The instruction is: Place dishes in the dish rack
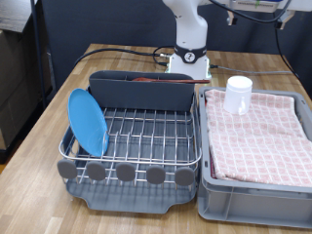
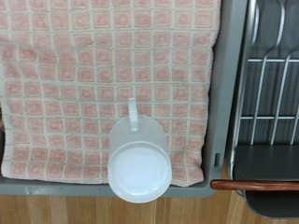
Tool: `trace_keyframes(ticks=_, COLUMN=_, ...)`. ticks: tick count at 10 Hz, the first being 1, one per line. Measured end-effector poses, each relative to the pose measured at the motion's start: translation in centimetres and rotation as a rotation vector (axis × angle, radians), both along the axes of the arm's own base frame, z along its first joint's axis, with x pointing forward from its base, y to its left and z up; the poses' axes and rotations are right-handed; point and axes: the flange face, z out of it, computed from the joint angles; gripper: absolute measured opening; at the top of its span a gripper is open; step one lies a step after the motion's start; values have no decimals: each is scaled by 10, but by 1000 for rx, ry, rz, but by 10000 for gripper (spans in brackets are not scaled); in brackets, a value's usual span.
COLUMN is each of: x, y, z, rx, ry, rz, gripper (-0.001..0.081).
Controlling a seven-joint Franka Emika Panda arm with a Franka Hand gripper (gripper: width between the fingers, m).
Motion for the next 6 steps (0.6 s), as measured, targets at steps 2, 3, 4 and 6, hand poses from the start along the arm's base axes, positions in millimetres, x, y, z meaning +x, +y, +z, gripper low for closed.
trace_keyframes(ticks=2, x=-2, y=14, z=0, rx=4, ry=1, rz=1, gripper=803)
trace_keyframes(ticks=3, x=-2, y=18, z=0, rx=6, ry=2, rz=5, gripper=803)
trace_keyframes(ticks=4, x=-2, y=20, z=0, rx=5, ry=4, rz=7, gripper=803)
trace_keyframes(ticks=6, x=0, y=22, z=-1, rx=4, ry=8, rz=7, gripper=803)
